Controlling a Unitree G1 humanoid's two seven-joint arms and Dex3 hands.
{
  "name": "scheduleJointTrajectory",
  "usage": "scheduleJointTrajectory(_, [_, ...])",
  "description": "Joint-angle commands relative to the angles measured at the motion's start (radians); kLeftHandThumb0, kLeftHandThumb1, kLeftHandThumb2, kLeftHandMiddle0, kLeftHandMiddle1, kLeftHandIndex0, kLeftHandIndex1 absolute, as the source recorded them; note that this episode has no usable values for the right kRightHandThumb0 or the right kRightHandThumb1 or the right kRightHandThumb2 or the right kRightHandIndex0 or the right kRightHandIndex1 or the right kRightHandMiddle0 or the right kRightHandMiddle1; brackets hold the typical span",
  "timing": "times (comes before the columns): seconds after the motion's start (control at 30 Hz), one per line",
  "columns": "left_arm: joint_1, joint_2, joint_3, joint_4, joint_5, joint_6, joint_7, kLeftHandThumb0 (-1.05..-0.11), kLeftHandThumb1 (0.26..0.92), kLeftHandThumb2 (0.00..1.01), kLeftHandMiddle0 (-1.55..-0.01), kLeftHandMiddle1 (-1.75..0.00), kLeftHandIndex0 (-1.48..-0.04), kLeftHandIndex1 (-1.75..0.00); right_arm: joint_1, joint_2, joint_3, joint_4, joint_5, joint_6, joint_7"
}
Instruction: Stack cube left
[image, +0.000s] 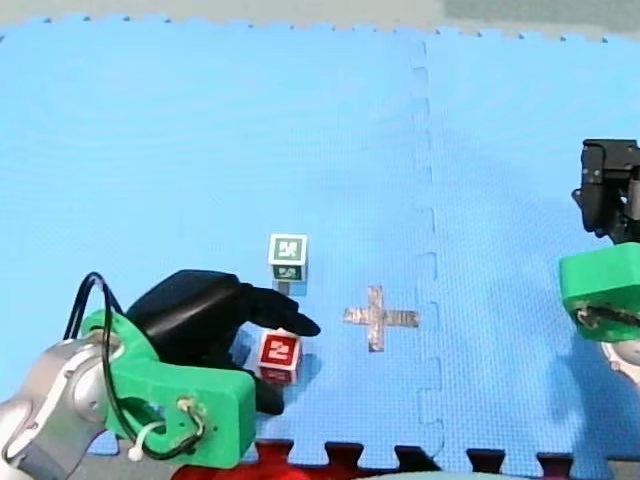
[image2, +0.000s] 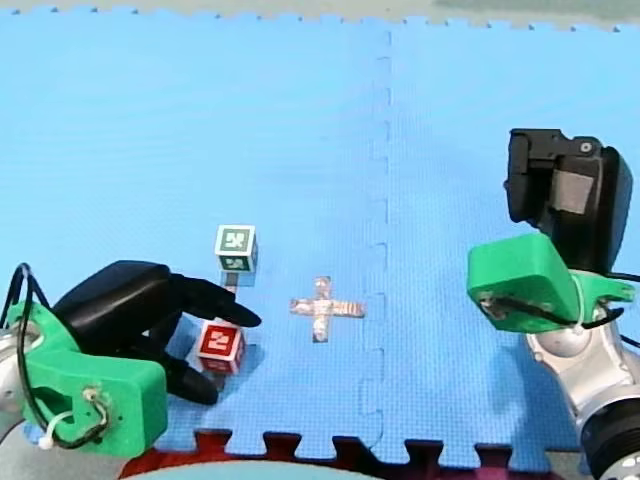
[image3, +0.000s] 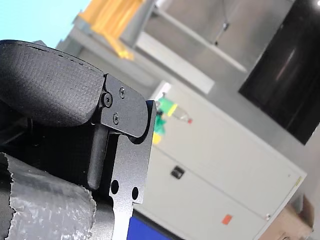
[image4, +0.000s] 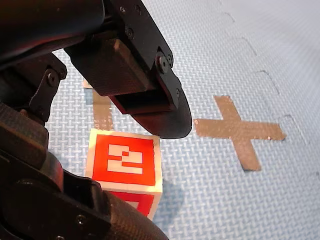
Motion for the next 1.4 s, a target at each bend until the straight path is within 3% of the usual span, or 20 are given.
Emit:
scheduleJointTrajectory(0.0, [0.012, 0.009, -0.001, -0.044, 0.012, 0.031, -0.008, -0.854, 0.732, 0.00, -0.82, -1.75, -0.92, -0.10, 0.000, -0.003, -0.003, 0.002, 0.003, 0.001, -0.002])
scheduleJointTrajectory(0.3, [0.036, 0.008, -0.007, -0.120, 0.049, 0.118, -0.002, -0.810, 0.735, 0.00, -0.83, -1.75, -0.93, -0.08, 0.007, 0.000, 0.001, 0.002, -0.003, -0.007, -0.013])
scheduleJointTrajectory(0.57, [0.031, 0.024, -0.018, -0.076, 0.081, 0.054, 0.073, -0.870, 0.766, 0.01, -0.75, -1.75, -0.58, 0.00, 0.011, 0.001, 0.003, 0.009, -0.008, -0.019, -0.019])
scheduleJointTrajectory(0.93, [0.027, 0.021, -0.021, -0.066, 0.080, 0.051, 0.084, -0.889, 0.779, 0.01, -0.73, -1.75, -0.57, 0.00, 0.009, -0.004, 0.005, 0.019, -0.012, -0.031, -0.022])
scheduleJointTrajectory(1.17, [0.013, 0.022, -0.026, -0.036, 0.072, 0.036, 0.081, -0.904, 0.786, 0.01, -0.76, -1.75, -0.38, 0.00, 0.010, -0.007, 0.007, 0.024, -0.015, -0.040, -0.025])
scheduleJointTrajectory(1.27, [0.006, 0.024, -0.031, -0.033, 0.088, 0.054, 0.076, -0.911, 0.788, 0.01, -0.77, -1.75, -0.38, 0.00, 0.009, -0.009, 0.007, 0.025, -0.015, -0.042, -0.025])
scheduleJointTrajectory(1.37, [-0.001, 0.023, -0.040, -0.050, 0.128, 0.113, 0.072, -0.915, 0.792, 0.01, -0.77, -1.75, -0.52, -0.07, 0.009, -0.012, 0.005, 0.022, -0.011, -0.047, -0.020])
